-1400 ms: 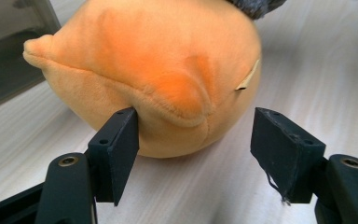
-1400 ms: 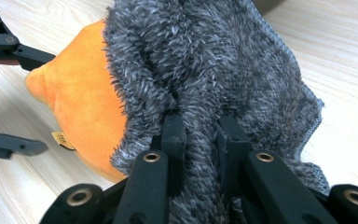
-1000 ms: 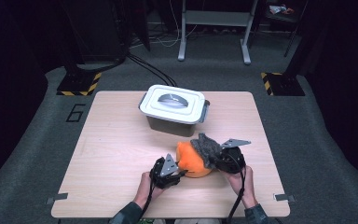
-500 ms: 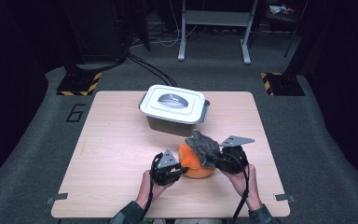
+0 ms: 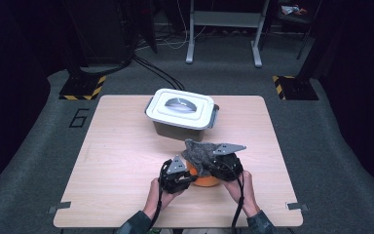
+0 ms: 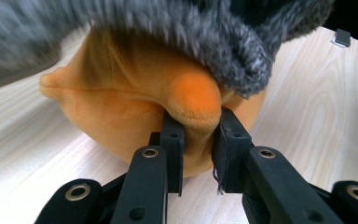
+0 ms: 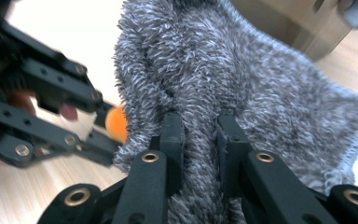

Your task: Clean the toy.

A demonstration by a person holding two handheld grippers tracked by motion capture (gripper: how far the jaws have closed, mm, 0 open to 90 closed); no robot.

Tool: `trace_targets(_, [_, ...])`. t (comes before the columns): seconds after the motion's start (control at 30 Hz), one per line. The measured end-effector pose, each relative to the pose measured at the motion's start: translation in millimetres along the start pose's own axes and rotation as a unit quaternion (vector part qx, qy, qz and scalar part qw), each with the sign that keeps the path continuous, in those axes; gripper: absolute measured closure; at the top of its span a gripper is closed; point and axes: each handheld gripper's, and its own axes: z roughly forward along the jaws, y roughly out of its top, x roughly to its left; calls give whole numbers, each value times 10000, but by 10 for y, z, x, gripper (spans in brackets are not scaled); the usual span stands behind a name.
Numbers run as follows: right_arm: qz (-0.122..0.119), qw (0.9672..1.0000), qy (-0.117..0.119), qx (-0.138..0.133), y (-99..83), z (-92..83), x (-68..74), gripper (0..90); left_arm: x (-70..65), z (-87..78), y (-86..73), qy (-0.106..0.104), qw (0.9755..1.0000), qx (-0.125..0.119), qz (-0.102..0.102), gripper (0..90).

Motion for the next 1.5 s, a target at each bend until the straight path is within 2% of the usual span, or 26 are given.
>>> trace_targets(0.1, [9,10000,-20,30,14,20,19,757,-15,1,0,21,10000,17,68,760])
trace_targets(0.17, [-109,9999,-28,15,15,44,44,757,-16,5,-11,21,9999,28,148,760])
trace_targets(0.23, [-191,9998,-67,15,0,62,64,759,-10,13,-27,14,9999,27,100,761])
trace_targets(0.4, [-153,9998,-89,42,-34,62,31,762,9,24,-49,5,10000,-6,-45,763])
trace_targets(0.6, [-66,9998,-162,37,-89,-32,-44,760,15,40,-43,-18,10000,-9,-30,761])
trace_targets(0.83, [143,9995,-293,22,-162,-120,-181,756,31,37,-35,-6,10000,-15,3,757])
trace_targets(0.9, [187,9992,-351,39,-181,-142,-209,755,26,40,-39,-18,10000,-34,-76,756])
trace_targets(1.17, [419,9982,-431,24,-306,-199,-359,753,27,37,-39,-54,9999,-20,-83,753])
trace_targets(1.5, [820,9946,-630,73,-538,-191,-563,752,31,38,-37,-62,10000,-22,-61,751])
